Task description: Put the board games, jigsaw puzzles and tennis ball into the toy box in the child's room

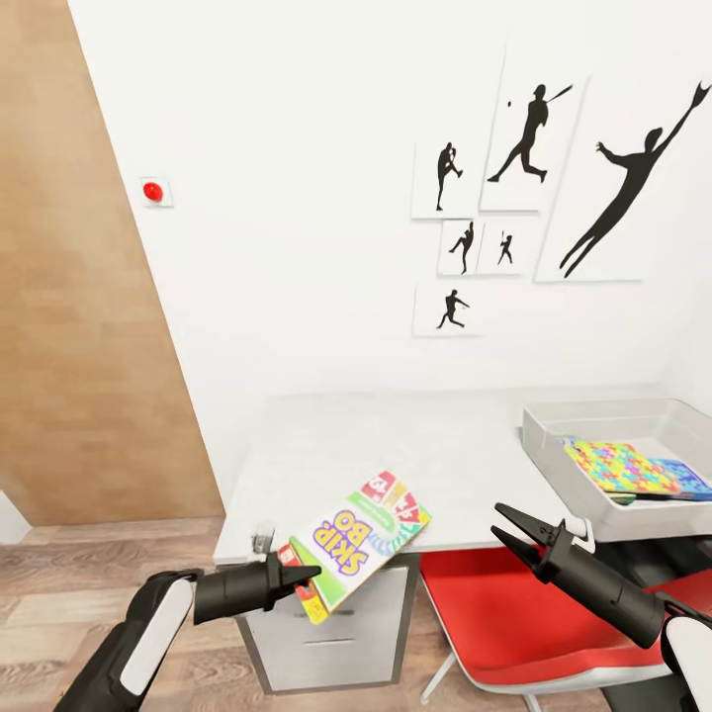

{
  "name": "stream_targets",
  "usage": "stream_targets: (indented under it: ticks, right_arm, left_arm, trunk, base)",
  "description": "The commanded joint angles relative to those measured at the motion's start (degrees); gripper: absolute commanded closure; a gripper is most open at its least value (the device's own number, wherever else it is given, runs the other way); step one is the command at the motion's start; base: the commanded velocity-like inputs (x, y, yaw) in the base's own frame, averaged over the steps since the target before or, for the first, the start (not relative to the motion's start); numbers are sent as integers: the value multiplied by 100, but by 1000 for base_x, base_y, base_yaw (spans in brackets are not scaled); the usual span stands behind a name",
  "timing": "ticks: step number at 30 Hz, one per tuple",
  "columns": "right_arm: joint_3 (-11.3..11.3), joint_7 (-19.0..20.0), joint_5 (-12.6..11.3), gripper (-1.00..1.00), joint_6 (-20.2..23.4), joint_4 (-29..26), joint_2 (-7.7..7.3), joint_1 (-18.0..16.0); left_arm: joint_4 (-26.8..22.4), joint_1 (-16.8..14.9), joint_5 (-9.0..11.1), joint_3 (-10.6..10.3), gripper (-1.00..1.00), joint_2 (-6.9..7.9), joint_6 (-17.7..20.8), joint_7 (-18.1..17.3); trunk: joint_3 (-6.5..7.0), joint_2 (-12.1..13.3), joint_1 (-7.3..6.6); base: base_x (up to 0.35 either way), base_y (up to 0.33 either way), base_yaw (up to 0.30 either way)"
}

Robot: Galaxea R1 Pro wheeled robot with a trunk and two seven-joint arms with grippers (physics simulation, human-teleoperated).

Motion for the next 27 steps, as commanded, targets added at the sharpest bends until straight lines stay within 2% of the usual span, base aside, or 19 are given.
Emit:
stream_targets:
  ticks: [1,3,5,7,9,11,14,16,18,21,27]
  right_arm:
    - [-8,38,34,-100,27,2,1,-5]
    - [-12,37,34,-100,27,4,0,-5]
    - [-15,38,34,-100,27,5,0,-5]
    - [-14,37,34,-100,27,5,0,-5]
    - [-11,36,34,-100,27,5,4,-5]
    - [-14,44,34,-100,27,2,7,-5]
    - [-12,43,34,-100,27,0,12,-5]
    - [-10,39,38,-100,27,0,15,-5]
    - [-3,14,41,-100,27,-2,17,-5]
    - [0,-79,43,-100,27,3,23,-5]
    - [-16,-97,35,-100,27,-3,27,-5]
  left_arm:
    - [-7,-6,13,-6,100,61,31,-22]
    - [-91,-11,38,-12,100,228,31,-24]
    - [-268,-13,94,-17,100,484,31,-59]
    - [-395,-14,293,-28,100,782,31,-301]
    - [-451,-14,608,-45,100,1118,31,-802]
    - [-474,-13,824,-106,100,1502,31,-1401]
    - [-484,-14,949,-211,100,2073,31,-2319]
    - [-470,-14,973,-240,100,2325,31,-2895]
    - [-457,-14,979,-253,100,2462,31,-3293]
    - [-414,-14,955,-254,100,2538,31,-3543]
    - [-403,-14,910,-253,100,2551,31,-3586]
  trunk:
    - [13,38,-23]
    - [49,118,-67]
    - [84,199,-111]
    - [120,279,-155]
    - [156,359,-198]
    - [192,439,-242]
    - [246,560,-308]
    - [282,640,-352]
    - [318,720,-396]
    - [372,840,-462]
    - [479,1081,-594]
  base:
    - [0,0,0]
    - [0,0,0]
    - [0,0,0]
    - [0,0,0]
    - [0,0,0]
    - [0,0,0]
    - [0,0,0]
    - [0,0,0]
    - [0,0,0]
    - [0,0,0]
    - [0,0,0]
